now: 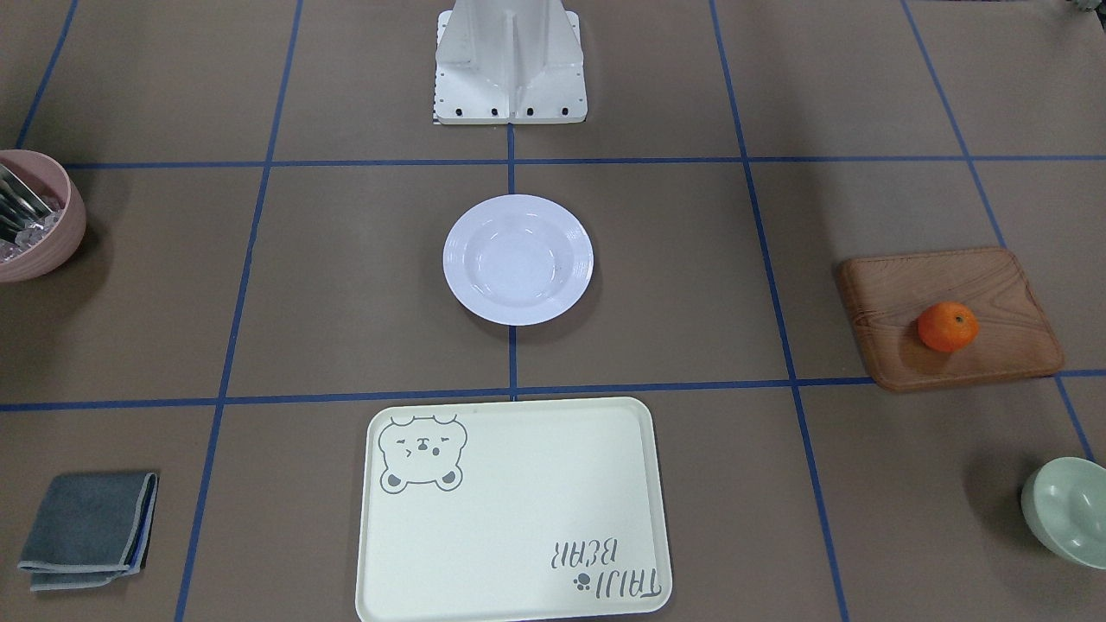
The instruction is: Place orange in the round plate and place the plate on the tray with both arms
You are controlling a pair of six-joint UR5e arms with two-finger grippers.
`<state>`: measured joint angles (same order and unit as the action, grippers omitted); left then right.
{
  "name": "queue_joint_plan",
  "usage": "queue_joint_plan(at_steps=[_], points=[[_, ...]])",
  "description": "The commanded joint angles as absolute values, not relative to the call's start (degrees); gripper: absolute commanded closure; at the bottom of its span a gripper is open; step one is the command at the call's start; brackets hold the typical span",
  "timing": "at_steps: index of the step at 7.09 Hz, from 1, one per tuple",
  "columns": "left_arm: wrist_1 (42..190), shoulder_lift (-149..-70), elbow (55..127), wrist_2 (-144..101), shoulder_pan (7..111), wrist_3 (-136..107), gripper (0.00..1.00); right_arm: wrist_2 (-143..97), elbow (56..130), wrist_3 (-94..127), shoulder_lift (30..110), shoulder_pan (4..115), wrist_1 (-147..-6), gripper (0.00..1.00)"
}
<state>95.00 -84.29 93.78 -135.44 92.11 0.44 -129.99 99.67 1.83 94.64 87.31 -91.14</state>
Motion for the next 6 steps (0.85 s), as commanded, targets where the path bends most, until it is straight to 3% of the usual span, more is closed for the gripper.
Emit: queue_joint_plan(at_steps=[1,6], points=[[95.01,-84.46,93.78,-135.44,92.02,0.44,0.02,-129.99,99.67,1.85,94.57,87.1,-91.14,0.0],[97.19,-85.51,95.88,-135.53,92.11,0.44,0.02,-129.9,102.39,1.67,92.56,86.75,-91.05,0.0]])
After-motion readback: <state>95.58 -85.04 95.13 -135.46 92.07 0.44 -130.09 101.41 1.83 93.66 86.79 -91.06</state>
